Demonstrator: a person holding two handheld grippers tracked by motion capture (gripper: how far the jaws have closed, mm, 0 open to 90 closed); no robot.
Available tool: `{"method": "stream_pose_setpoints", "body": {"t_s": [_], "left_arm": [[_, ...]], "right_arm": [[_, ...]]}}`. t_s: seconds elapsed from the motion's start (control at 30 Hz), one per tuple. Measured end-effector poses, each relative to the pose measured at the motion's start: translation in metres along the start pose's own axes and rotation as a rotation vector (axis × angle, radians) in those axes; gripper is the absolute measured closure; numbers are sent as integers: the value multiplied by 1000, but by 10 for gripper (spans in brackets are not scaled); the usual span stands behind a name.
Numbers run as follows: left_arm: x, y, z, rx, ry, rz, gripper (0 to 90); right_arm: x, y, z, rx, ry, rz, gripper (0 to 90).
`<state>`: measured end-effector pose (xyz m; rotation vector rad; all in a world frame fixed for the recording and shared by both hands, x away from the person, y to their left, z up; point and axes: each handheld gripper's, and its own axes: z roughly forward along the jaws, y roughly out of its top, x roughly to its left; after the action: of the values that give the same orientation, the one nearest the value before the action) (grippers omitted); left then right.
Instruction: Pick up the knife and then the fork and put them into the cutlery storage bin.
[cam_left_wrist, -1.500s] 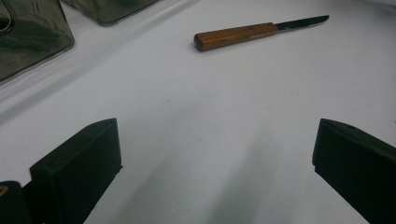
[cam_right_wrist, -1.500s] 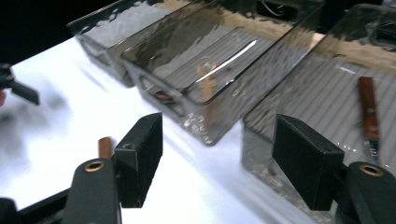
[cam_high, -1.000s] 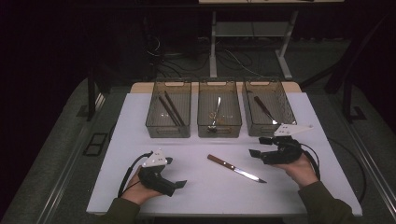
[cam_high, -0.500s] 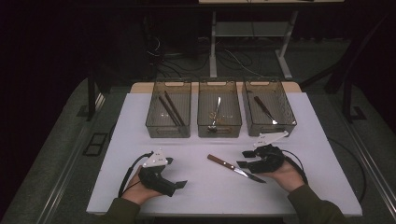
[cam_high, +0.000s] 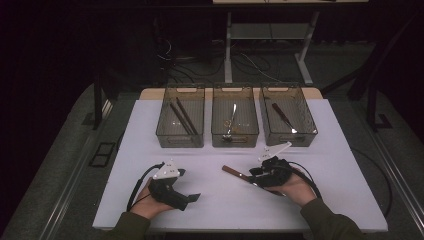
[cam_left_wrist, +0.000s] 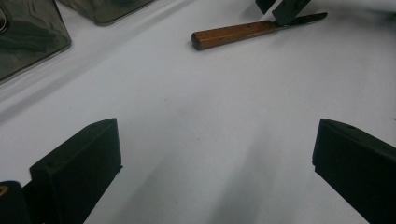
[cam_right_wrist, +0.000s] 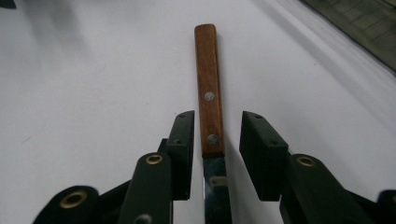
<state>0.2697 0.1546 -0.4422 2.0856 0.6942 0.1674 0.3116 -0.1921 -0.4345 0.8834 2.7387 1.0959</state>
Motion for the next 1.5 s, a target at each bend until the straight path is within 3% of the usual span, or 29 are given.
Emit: {"method": "stream_pose_setpoints", "body": {"t_s": [0.4, 0.53, 0.6, 1.0, 1.13, 1.3, 1.5], "left_arm": [[0, 0, 0, 5, 2, 3, 0], [1, 0, 1, 7, -1, 10, 0], [0, 0, 1, 6, -1, 9, 0], [0, 0, 1, 11, -2, 9, 0], [0, 0, 1, 11, 0, 4, 0], [0, 0, 1, 11, 0, 5, 0], [0, 0, 1, 9, -2, 3, 0]], "right_arm": [[5, 4, 11, 80, -23, -51, 727], [7, 9, 13, 126, -49, -114, 750], [8, 15, 14, 170, -64, -145, 754], [11, 58, 33, 507, -57, -185, 749], [12, 66, 40, 585, -61, -212, 757], [13, 67, 40, 594, -68, -227, 763], [8, 62, 32, 523, -50, -182, 763]]}}
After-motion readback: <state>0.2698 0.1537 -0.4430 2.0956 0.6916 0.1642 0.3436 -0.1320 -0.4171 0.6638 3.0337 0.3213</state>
